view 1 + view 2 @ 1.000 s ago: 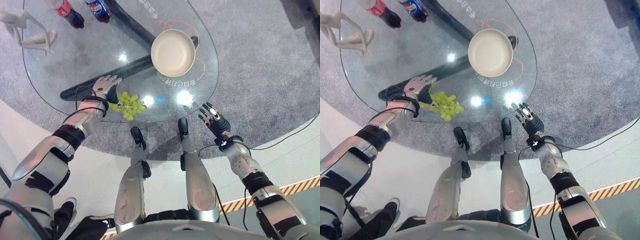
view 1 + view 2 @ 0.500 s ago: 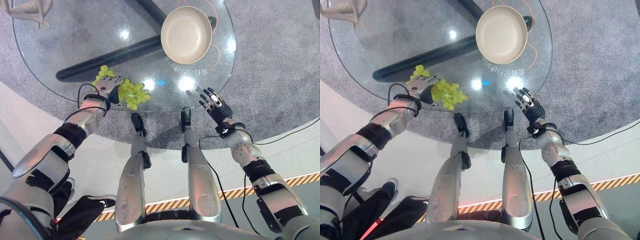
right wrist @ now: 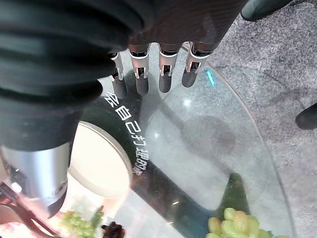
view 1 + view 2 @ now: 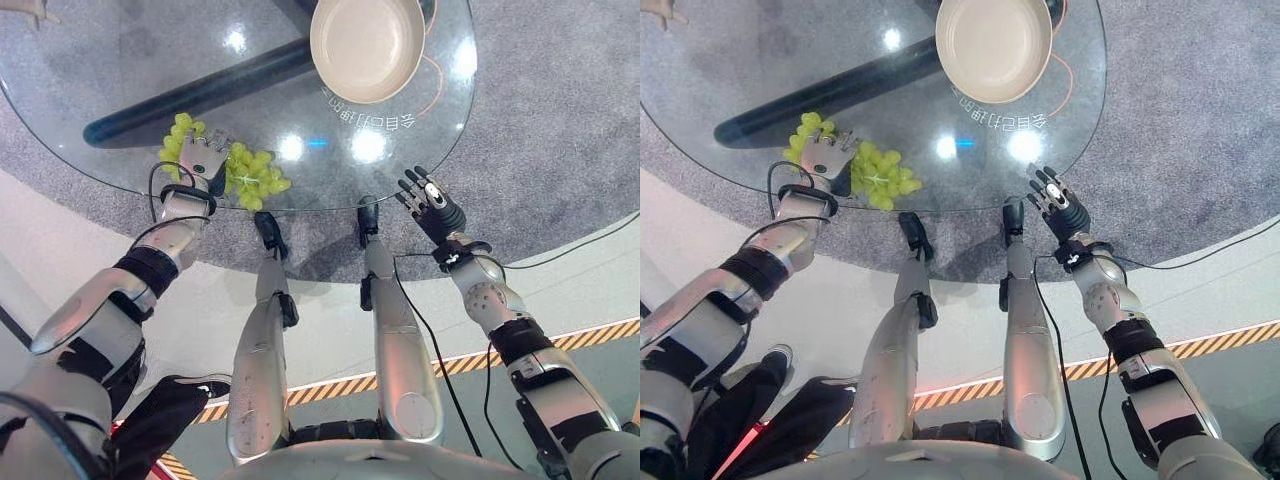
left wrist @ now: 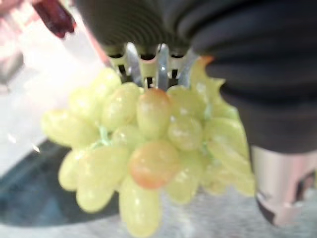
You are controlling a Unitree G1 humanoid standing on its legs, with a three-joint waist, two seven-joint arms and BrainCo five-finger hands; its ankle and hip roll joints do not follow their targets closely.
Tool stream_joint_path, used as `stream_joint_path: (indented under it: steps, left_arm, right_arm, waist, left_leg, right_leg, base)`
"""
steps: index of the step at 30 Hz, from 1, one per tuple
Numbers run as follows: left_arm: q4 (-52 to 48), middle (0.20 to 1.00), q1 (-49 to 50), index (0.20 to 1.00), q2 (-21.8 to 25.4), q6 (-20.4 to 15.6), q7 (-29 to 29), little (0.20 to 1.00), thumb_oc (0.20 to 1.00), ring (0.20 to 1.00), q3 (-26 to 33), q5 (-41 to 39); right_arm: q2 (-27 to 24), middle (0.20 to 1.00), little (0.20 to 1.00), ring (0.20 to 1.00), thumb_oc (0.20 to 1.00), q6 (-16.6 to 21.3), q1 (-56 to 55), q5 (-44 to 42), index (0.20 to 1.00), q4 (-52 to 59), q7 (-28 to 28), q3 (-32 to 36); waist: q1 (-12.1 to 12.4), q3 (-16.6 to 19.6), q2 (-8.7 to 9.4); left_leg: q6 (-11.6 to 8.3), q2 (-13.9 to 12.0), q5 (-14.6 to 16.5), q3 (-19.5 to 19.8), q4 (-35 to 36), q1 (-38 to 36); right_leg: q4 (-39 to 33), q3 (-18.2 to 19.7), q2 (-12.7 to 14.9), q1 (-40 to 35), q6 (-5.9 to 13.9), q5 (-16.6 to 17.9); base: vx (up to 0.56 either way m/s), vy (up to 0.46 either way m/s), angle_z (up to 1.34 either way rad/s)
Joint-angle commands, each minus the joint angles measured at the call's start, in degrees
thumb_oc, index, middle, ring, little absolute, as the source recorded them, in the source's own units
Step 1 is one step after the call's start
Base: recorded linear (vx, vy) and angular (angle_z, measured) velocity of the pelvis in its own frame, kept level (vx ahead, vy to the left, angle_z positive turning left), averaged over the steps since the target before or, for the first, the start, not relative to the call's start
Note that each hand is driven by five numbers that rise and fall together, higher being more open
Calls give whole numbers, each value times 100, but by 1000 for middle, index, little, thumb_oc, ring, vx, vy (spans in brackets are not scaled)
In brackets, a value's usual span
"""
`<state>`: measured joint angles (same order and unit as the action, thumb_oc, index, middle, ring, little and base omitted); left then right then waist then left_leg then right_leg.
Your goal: Pick up fruits into the plate
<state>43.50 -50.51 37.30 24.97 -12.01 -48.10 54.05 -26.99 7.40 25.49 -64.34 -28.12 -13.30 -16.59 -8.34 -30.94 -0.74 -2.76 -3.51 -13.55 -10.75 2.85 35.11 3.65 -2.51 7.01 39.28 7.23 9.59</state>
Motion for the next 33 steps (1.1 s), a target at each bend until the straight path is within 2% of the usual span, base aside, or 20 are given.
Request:
stream_joint_path:
  steps: [1,2,3,5,7,12,26,33]
  left_arm:
    - [1093,1000,176,1000,51,721,-316,1000,1000,1000,159,479]
    - [1263,1000,129,1000,-2,778,-454,1000,1000,1000,161,449]
    - [1412,664,89,664,-56,901,-562,664,664,664,175,462]
    - [1631,200,8,200,-121,914,-792,200,200,200,216,330]
    - [1830,200,-41,200,-183,982,-863,200,200,200,256,254]
    - [2195,200,-179,200,-268,830,-1170,200,200,200,328,107]
    - [2581,200,-370,200,-255,286,-1597,200,200,200,388,-523]
    - [2398,200,-338,200,-200,-349,-2070,200,200,200,694,-1845]
  right_arm:
    - [133,1000,1000,1000,1000,203,-80,-261,1000,356,-229,-66]
    - [160,1000,1000,1000,1000,218,-48,-319,1000,330,-257,-101]
    - [196,1000,1000,1000,1000,224,-17,-370,1000,311,-276,-128]
    - [260,1000,1000,1000,1000,245,30,-416,1000,286,-291,-180]
    - [340,1000,1000,1000,1000,260,36,-406,1000,262,-299,-240]
    - [453,1000,1000,1000,1000,317,111,-429,1000,127,-371,-335]
    - [529,1000,1000,1000,1000,409,243,-449,1000,-150,-493,-476]
    - [570,1000,1000,1000,1000,427,228,-406,1000,-143,-424,-517]
  waist:
    - [-7,114,446]
    - [-18,114,491]
    - [-32,114,538]
    - [-59,114,614]
    - [-80,114,678]
    - [-112,114,766]
    - [-108,114,765]
    - [-54,114,711]
  left_leg:
    - [-38,240,796,256,-1073,413]
    - [-39,226,802,253,-1103,448]
    - [-46,215,808,257,-1122,482]
    - [-51,195,819,255,-1142,539]
    - [-58,177,871,261,-1146,517]
    - [-46,170,884,264,-1096,526]
    - [-39,188,899,287,-1065,441]
    - [-16,217,867,320,-931,171]
  right_leg:
    - [802,-197,-513,284,-110,-233]
    - [818,-200,-522,308,-111,-227]
    - [828,-195,-538,334,-112,-223]
    - [834,-186,-560,388,-108,-206]
    - [835,-174,-577,380,-99,-218]
    - [794,-162,-612,421,-100,-173]
    - [778,-143,-616,367,-105,-175]
    - [731,-135,-620,151,-117,-197]
  base:
    - [-26,-58,-6]
    - [-23,-62,-5]
    - [-4,-48,-4]
    - [5,-42,-6]
    - [7,-17,-2]
    - [0,-9,-2]
    - [-1,0,1]
    - [0,0,0]
